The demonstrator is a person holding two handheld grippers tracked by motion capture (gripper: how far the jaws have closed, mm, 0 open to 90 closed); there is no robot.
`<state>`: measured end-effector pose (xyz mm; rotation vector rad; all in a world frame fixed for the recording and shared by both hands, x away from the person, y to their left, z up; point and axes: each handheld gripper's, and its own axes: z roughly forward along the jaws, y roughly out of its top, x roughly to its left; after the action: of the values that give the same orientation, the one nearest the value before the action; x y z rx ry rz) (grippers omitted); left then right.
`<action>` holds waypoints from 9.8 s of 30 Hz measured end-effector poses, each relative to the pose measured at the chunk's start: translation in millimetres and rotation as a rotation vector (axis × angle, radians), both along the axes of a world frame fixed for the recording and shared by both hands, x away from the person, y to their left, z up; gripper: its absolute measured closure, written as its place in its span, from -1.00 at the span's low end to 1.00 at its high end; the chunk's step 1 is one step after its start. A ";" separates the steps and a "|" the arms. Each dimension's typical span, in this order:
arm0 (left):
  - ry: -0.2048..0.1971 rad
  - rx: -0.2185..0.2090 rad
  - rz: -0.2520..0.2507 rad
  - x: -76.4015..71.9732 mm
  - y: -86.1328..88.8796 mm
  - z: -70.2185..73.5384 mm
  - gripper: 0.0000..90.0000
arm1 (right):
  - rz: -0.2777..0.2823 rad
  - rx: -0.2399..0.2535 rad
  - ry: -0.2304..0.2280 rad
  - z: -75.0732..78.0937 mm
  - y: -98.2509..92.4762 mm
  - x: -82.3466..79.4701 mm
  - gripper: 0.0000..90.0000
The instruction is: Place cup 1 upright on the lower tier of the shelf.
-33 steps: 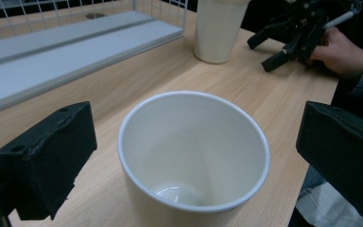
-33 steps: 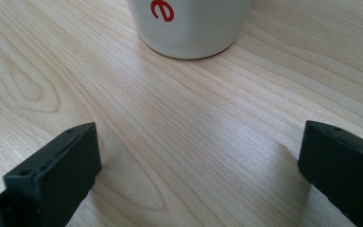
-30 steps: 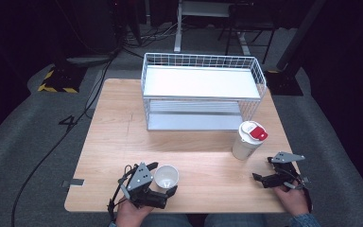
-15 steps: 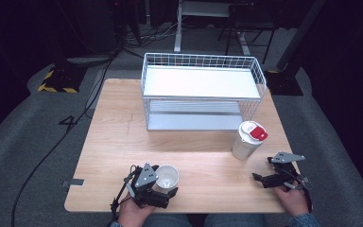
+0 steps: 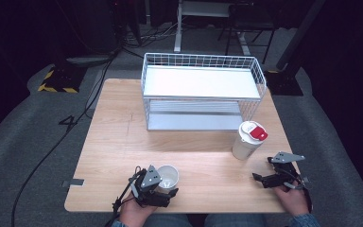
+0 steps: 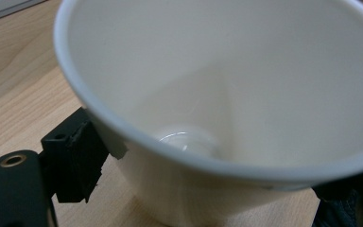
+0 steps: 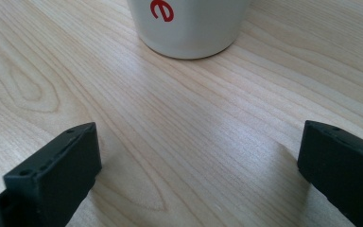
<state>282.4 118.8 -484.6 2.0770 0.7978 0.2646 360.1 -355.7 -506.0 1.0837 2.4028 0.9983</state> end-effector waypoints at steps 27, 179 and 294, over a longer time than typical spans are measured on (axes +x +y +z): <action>0.011 0.007 -0.007 0.4 2.4 -3.7 -0.50 | -0.001 0.000 0.000 0.0 0.0 0.0 -0.99; -0.047 -0.011 0.399 248.2 -127.8 12.3 -0.50 | -0.019 0.000 -0.001 0.0 0.5 0.7 -0.99; 0.007 0.028 0.240 47.7 44.8 42.4 -0.99 | -0.030 -0.001 0.002 0.2 2.0 1.1 -1.00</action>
<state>330.1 163.6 -442.2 2.0084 1.0552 0.4012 361.1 -353.7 -505.8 1.1171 2.3810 0.9866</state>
